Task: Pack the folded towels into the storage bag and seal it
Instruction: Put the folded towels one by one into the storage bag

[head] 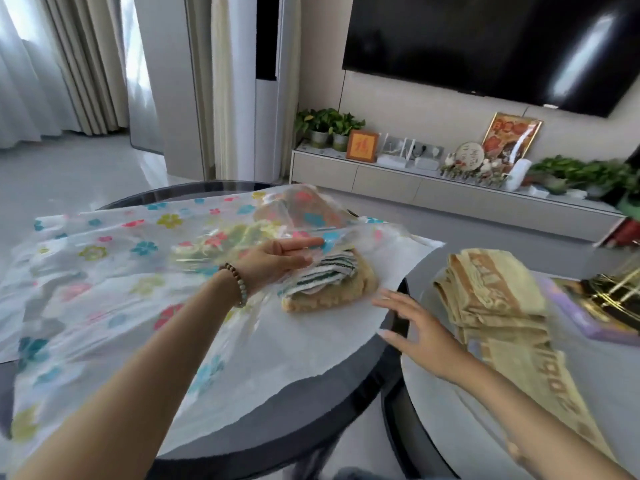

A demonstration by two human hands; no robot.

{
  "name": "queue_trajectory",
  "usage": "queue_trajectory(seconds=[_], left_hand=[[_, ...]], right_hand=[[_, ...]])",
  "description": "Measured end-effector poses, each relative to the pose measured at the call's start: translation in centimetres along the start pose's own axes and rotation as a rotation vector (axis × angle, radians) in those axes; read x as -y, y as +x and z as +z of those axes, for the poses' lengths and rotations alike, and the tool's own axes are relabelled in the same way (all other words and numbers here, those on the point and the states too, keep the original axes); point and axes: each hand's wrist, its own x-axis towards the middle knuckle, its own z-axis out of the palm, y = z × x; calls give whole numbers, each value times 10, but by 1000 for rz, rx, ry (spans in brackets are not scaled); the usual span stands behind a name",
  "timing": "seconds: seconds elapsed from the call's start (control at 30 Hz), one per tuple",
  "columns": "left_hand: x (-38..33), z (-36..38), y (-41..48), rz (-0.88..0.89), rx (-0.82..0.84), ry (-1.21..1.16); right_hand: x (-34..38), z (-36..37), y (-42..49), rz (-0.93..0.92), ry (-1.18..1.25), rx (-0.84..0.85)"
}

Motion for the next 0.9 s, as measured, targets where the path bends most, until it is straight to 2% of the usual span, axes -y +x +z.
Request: queue_trajectory(seconds=[0.2, 0.33, 0.47, 0.57, 0.73, 0.9], left_hand=[[34, 59, 29, -28, 4, 28], [43, 93, 43, -28, -33, 9], [48, 118, 48, -8, -98, 58], [54, 127, 49, -22, -123, 96], [55, 133, 45, -23, -153, 149], [59, 135, 44, -43, -183, 201]], right_hand=[[-73, -74, -80, 325, -13, -304], [-110, -99, -115, 547, 122, -446], [-139, -104, -134, 815, 245, -401], [-154, -102, -141, 943, 324, -360], [-177, -94, -139, 1029, 149, -408], [-183, -92, -139, 1075, 174, -441]])
